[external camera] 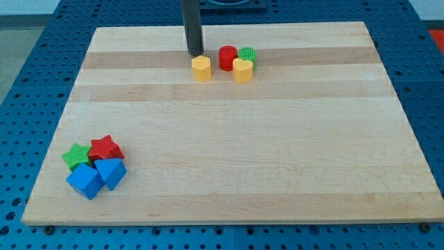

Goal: Separate the yellow heart from the green circle

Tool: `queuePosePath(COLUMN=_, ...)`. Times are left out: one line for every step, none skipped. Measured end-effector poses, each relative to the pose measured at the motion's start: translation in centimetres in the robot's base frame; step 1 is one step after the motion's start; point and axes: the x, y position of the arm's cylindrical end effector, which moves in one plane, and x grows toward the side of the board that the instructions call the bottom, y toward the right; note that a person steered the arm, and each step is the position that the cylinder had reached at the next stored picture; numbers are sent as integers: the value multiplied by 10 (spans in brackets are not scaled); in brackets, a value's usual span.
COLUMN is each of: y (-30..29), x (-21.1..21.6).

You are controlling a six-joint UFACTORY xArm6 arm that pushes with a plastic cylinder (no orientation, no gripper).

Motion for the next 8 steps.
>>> queuePosePath(y=13, x=15)
queuePosePath(y=13, x=15)
queuePosePath(y=13, x=-13)
queuePosePath(y=27, x=-39)
queuePosePath(y=59, x=-18)
queuePosePath(y=59, x=-18)
queuePosePath(y=59, x=-16)
queuePosePath(y=62, x=37)
